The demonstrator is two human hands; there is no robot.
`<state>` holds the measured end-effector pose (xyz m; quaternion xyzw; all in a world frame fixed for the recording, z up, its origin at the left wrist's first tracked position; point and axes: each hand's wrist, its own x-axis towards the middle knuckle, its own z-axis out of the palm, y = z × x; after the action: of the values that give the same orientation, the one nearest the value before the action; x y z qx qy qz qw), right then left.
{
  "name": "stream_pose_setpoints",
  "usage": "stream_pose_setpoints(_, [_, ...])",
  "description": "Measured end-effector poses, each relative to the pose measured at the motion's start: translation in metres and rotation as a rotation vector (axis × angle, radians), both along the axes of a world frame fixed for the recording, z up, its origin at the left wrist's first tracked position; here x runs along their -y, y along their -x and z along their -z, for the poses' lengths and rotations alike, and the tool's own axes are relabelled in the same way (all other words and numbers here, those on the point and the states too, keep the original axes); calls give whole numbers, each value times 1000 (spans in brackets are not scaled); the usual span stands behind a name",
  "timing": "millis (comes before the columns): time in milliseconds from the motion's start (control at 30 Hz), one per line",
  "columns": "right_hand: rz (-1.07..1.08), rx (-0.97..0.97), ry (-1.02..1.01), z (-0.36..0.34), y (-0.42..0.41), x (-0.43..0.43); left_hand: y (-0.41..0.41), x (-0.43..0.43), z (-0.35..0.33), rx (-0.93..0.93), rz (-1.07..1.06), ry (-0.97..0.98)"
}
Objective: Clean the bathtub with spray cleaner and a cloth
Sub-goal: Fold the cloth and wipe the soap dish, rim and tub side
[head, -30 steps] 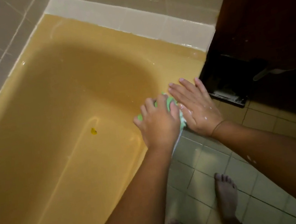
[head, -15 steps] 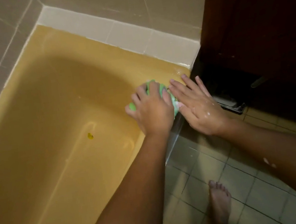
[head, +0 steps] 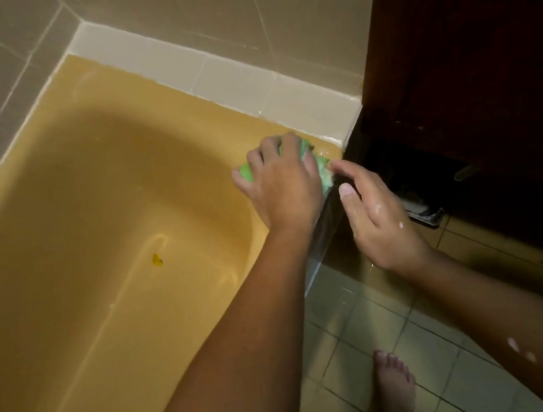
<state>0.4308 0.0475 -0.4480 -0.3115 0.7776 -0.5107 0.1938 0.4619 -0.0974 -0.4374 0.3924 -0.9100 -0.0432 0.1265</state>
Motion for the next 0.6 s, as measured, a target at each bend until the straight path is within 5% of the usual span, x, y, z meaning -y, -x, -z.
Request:
stream_pose_setpoints(167, [145, 373, 59, -12, -8, 9, -26, -10, -7, -152, 115, -178])
stream_pose_setpoints(367, [192, 839, 163, -43, -36, 3, -58, -32, -32, -304, 108, -691])
stream_pose_setpoints(600, [130, 915, 333, -126, -80, -32, -121, -69, -113, -816, -67, -1373])
